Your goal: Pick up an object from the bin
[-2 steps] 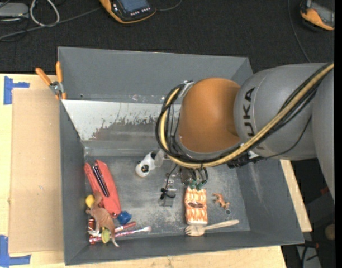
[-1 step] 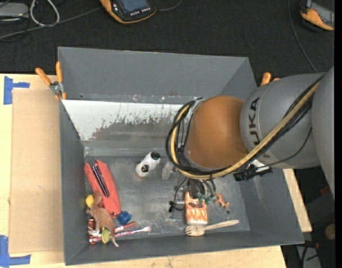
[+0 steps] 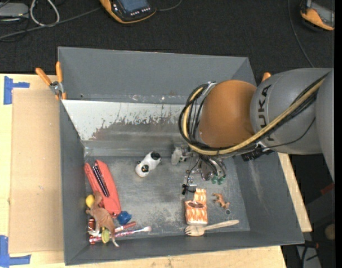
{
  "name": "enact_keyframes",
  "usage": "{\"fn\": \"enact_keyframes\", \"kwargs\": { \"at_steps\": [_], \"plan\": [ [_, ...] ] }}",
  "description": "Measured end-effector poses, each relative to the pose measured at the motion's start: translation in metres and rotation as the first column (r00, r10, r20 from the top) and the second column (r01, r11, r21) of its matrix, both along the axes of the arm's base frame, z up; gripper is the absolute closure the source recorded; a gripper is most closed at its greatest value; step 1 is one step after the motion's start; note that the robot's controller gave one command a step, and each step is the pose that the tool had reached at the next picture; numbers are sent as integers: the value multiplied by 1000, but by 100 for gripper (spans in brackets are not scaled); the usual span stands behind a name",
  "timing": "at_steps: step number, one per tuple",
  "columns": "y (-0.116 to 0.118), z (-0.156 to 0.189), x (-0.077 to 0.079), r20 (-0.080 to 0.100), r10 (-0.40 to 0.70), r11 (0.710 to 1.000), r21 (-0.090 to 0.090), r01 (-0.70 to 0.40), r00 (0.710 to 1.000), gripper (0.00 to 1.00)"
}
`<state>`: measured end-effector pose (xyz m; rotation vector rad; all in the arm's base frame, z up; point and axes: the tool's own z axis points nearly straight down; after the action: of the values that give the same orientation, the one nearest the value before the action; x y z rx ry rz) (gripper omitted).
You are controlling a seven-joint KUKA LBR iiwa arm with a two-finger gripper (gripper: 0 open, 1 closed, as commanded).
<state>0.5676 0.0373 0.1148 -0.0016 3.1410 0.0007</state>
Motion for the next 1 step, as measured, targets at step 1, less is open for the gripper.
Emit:
{"fn": "enact_keyframes", "kwargs": {
  "at_steps": [1],
  "plan": [
    [-60,18,-45,-11,31,1000,1,-31,999,0]
  ]
}}
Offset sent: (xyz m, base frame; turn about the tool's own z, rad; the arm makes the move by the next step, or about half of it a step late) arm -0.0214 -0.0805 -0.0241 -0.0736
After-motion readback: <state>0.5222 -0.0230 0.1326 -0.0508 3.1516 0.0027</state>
